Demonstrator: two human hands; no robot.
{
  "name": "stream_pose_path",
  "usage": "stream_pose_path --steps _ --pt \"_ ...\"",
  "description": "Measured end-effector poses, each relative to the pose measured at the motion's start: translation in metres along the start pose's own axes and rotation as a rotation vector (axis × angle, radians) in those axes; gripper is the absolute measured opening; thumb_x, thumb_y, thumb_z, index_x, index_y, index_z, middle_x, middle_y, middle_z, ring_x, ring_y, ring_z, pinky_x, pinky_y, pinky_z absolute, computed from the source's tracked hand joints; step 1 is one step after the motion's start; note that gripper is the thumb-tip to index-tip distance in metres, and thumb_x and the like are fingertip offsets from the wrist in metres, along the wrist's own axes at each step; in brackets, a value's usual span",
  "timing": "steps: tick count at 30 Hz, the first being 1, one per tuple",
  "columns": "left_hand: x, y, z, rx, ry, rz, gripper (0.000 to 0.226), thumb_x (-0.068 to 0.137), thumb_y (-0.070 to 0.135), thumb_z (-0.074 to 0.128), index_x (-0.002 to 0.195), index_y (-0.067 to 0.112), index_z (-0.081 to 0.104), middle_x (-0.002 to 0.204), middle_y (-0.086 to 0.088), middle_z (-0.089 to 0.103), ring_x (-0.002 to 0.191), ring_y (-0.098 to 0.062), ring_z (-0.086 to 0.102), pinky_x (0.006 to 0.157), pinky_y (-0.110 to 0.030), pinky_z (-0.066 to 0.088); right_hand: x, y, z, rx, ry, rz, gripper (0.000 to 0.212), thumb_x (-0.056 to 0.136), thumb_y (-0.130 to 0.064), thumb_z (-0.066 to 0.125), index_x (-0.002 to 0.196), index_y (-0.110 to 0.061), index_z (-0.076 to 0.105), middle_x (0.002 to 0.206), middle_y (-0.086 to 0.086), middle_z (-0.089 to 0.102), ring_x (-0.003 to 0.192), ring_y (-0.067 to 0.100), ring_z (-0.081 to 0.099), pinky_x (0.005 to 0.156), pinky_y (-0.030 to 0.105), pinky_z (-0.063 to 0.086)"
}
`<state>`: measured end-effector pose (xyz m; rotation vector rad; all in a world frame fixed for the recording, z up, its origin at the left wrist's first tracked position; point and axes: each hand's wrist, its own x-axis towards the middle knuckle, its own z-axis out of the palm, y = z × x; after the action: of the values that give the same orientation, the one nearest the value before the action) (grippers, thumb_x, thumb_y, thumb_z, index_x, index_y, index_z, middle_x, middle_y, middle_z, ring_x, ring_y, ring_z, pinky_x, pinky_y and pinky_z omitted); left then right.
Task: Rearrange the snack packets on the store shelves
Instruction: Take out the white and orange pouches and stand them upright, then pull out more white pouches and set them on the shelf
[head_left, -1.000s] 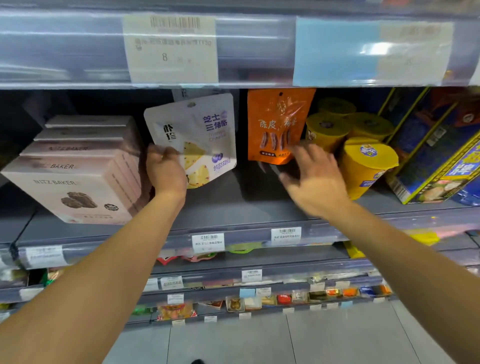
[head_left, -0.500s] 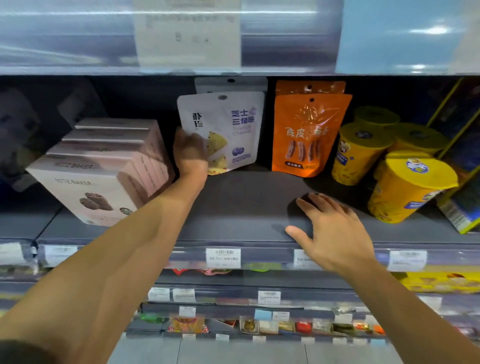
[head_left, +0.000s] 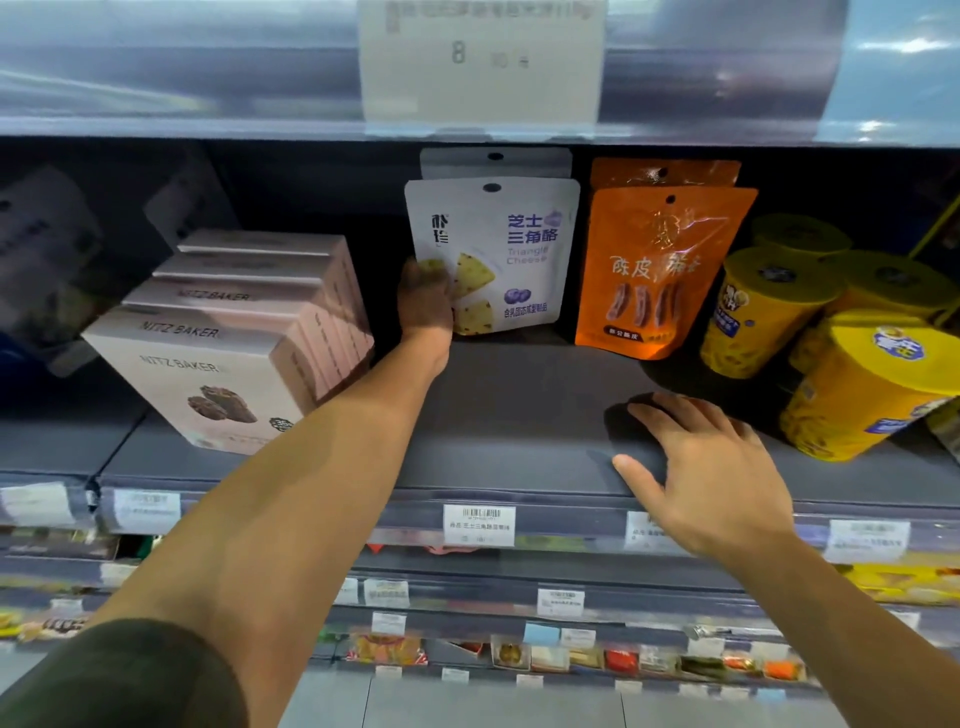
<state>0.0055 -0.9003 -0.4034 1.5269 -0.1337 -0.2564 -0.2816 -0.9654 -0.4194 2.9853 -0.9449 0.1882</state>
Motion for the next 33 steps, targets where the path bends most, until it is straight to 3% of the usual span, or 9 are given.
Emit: stream_pose_path --steps 5,10,12,14,16,19,26,33 --pt "0.002 -0.003 -0.003 0.218 -0.001 -0.012 0.038 0.100 0.013 0.032 0.136 0.014 0.044 0.134 -0.010 0.054 0.119 -0.029 0.054 0.100 -0.041 0.046 -0.001 -0.002 -0.003 -0.004 -0.005 0.005 0.073 0.081 -0.066 0.023 0.134 -0.026 0.054 0.138 0.000 0.055 0.128 0.028 0.047 0.099 0.048 0.042" --pt "-0.025 -0.009 -0.015 0.147 0.004 -0.069 0.043 0.092 0.018 0.051 0.135 0.015 0.046 0.120 0.006 0.053 0.108 -0.017 0.052 0.094 -0.031 0.043 -0.002 -0.003 -0.006 -0.004 -0.023 0.006 0.071 0.081 -0.064 0.024 0.134 -0.027 0.053 0.137 0.000 0.054 0.126 0.028 0.047 0.099 0.047 0.041" --pt "-0.049 -0.012 -0.023 0.236 -0.044 -0.043 0.050 0.085 0.011 0.059 0.133 0.013 0.046 0.123 0.004 0.055 0.111 -0.019 0.052 0.094 -0.029 0.042 -0.003 -0.002 -0.007 -0.009 -0.034 0.004 0.067 0.083 -0.063 0.028 0.134 -0.028 0.052 0.137 -0.001 0.053 0.126 0.028 0.047 0.098 0.046 0.041" --pt "-0.079 -0.007 -0.033 0.541 -0.158 -0.001 0.058 0.083 0.012 0.062 0.137 0.011 0.042 0.131 -0.007 0.053 0.119 -0.026 0.052 0.096 -0.029 0.041 -0.004 -0.002 -0.010 -0.003 -0.070 -0.002 0.062 0.086 -0.062 0.033 0.137 -0.029 0.047 0.139 -0.002 0.049 0.129 0.026 0.043 0.101 0.045 0.039" --pt "-0.110 0.000 -0.046 0.898 -0.327 0.047 0.062 0.084 0.020 0.063 0.142 0.012 0.040 0.136 -0.013 0.051 0.123 -0.031 0.050 0.101 -0.034 0.043 -0.004 -0.002 -0.013 0.026 -0.125 -0.005 0.061 0.089 -0.060 0.036 0.141 -0.029 0.041 0.144 -0.001 0.044 0.133 0.026 0.038 0.105 0.045 0.034" --pt "-0.151 0.014 -0.071 1.145 -0.485 0.139 0.067 0.084 0.032 0.062 0.144 0.015 0.038 0.140 -0.016 0.048 0.127 -0.035 0.045 0.104 -0.040 0.041 -0.008 -0.008 -0.029 0.088 -0.213 0.022 0.062 0.091 -0.056 0.041 0.144 -0.025 0.036 0.146 0.005 0.040 0.135 0.029 0.036 0.108 0.045 0.033" --pt "-0.219 0.047 -0.144 1.473 -0.585 0.299 0.058 0.087 0.033 0.054 0.140 0.012 0.041 0.138 -0.013 0.047 0.128 -0.032 0.040 0.104 -0.041 0.039 -0.045 -0.059 -0.078 0.132 -0.257 -0.003 0.071 0.090 -0.053 0.049 0.148 -0.019 0.029 0.144 0.010 0.037 0.134 0.032 0.035 0.104 0.047 0.037" --pt "-0.233 0.078 -0.243 1.476 -0.604 0.257 0.059 0.087 0.031 0.052 0.141 0.011 0.038 0.143 -0.013 0.042 0.131 -0.033 0.037 0.106 -0.043 0.038 -0.093 -0.139 -0.107 0.036 -0.281 -0.058 0.067 0.089 -0.052 0.051 0.144 -0.017 0.033 0.141 0.009 0.040 0.130 0.031 0.040 0.102 0.044 0.038"
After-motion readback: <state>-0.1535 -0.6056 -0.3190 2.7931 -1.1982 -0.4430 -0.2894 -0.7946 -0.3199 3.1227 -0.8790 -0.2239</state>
